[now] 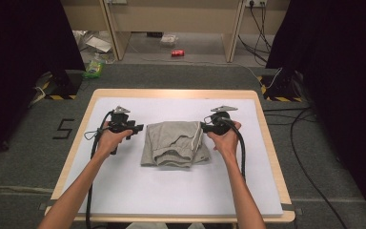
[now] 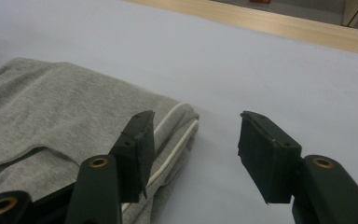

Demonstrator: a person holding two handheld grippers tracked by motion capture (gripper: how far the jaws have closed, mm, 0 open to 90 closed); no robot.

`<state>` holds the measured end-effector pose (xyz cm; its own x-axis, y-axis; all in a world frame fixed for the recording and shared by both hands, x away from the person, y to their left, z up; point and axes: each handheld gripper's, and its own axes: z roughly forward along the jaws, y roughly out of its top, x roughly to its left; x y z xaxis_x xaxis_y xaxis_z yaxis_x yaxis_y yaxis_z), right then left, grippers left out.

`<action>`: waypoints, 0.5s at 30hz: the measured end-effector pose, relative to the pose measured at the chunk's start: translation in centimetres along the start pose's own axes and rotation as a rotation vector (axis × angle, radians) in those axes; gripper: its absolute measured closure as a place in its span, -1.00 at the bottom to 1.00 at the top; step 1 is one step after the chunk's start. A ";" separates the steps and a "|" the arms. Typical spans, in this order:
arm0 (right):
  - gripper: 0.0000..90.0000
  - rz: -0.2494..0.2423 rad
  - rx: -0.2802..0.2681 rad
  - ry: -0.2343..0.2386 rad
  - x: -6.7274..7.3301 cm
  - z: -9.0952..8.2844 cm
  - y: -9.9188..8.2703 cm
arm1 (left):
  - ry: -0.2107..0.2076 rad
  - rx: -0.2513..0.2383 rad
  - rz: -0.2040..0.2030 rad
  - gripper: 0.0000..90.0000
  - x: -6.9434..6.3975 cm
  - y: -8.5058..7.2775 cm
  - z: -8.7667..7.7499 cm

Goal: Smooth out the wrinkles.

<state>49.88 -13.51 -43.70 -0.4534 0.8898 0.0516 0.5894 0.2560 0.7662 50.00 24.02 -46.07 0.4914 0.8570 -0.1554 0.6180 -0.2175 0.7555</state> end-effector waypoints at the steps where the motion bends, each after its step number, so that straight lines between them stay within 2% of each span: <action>1: -0.06 0.000 -0.001 0.005 0.1 -0.1 0.0 | -0.006 0.003 -0.005 0.00 -0.1 -0.1 -0.2; 4: -0.16 0.002 0.006 0.013 0.3 -0.3 -0.3 | -0.018 0.009 -0.009 -0.15 -0.3 -0.3 -0.5; 10: -0.22 -0.006 0.010 0.032 0.8 -1.2 -0.9 | -0.022 0.006 -0.008 -0.37 -0.9 -0.7 -1.4; 15: -0.23 -0.020 0.001 0.040 1.1 -2.1 -1.1 | -0.030 -0.004 0.004 -0.44 -1.4 -0.9 -2.3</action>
<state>47.31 -13.62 -43.18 -0.4918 0.8685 0.0617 0.5802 0.2741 0.7670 47.34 24.09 -45.09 0.5121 0.8417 -0.1713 0.6139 -0.2191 0.7584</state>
